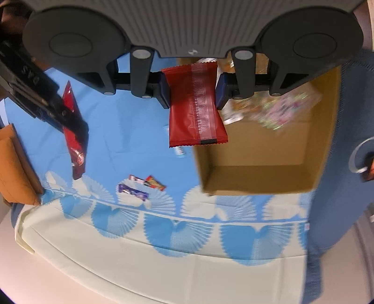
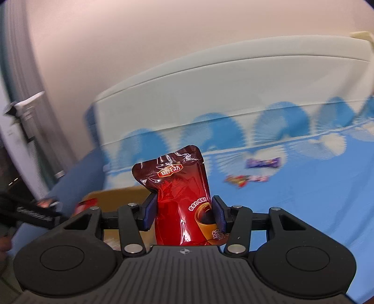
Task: Organize snacks
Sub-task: 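Carry the red packet and red coffee pouch over the box with both tools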
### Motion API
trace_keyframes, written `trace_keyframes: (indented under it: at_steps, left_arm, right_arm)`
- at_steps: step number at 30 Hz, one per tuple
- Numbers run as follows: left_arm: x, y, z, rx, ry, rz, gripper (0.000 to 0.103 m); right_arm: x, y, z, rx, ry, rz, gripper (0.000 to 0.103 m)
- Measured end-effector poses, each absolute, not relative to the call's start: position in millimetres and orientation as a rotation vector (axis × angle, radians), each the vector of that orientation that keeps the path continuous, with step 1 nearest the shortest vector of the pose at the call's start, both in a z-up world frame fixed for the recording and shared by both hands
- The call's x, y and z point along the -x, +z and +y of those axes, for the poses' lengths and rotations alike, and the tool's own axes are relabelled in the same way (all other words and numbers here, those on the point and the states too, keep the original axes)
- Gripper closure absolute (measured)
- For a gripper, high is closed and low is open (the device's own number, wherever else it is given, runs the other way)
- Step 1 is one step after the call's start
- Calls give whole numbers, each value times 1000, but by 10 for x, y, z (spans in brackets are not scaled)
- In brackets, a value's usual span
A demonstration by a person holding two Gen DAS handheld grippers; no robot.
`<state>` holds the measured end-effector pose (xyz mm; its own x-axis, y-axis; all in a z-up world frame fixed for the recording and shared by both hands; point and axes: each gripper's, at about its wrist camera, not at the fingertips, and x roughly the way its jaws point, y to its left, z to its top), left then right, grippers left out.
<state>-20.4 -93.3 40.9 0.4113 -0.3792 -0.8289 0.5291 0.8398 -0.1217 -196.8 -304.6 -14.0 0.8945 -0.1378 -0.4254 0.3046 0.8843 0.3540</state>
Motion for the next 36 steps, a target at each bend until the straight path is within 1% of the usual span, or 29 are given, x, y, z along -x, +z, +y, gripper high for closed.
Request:
trace_keyframes:
  at_steps: [7, 14, 22, 36]
  left_arm:
    - [442, 484, -44, -135, -498, 962, 58]
    - [504, 434, 465, -90, -457, 954, 58]
    - [520, 428, 606, -55, -475, 933, 58]
    - [397, 365, 631, -23, -458, 943, 58]
  right_arm:
    - [1950, 20, -2116, -409, -80, 460, 51]
    - [1872, 40, -1523, -387, -17, 538, 51]
    - [1801, 78, -1258, -322, -13, 580, 51]
    - [1686, 45, -1234, -308, -26, 609, 51]
